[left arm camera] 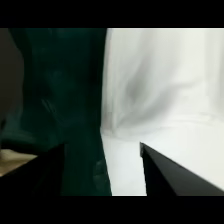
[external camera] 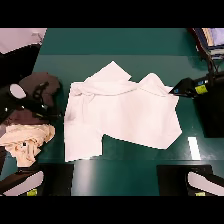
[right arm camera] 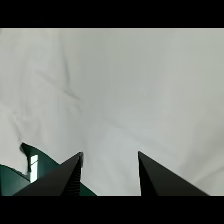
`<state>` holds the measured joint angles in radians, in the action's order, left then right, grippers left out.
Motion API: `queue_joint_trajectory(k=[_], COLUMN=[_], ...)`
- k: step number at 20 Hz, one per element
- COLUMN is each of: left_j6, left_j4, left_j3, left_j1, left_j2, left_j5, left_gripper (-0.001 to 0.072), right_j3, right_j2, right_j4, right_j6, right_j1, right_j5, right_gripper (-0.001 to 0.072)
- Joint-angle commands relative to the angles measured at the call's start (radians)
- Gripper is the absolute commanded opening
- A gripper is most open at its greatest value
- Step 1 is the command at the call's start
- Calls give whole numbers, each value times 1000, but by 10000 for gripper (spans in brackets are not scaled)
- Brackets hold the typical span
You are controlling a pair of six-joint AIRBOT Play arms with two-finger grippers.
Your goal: Fold the shirts.
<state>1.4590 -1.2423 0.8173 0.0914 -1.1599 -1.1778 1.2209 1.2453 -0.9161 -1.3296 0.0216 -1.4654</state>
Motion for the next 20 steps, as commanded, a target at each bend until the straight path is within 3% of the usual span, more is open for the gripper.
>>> queue_joint_trajectory(k=[1,10,11,12,14,15,16,20], left_j6=[-2,-40,-55,-68,-80,-81,-99,-98], left_j4=[54,193,193,198,215,214,212,161], left_j3=[-121,-158,-158,-158,-158,-158,-156,-92], left_j1=[2,2,2,2,2,2,2,2], left_j2=[17,13,13,13,13,13,14,82], left_j5=[87,171,163,154,150,145,145,91], left_gripper=[542,536,354,225,218,76,28,27], right_j3=[-77,-78,-78,-78,-78,-78,-78,-204], right_j2=[-66,-106,-106,-107,-106,-107,-107,-182], right_j4=[8,6,7,7,6,5,-1,-138], right_j6=[5,3,3,2,2,2,1,-84], right_j1=[3,3,3,3,3,3,6,98], right_j5=[8,30,31,30,30,28,17,-51], right_gripper=[403,403,403,403,403,403,403,403])
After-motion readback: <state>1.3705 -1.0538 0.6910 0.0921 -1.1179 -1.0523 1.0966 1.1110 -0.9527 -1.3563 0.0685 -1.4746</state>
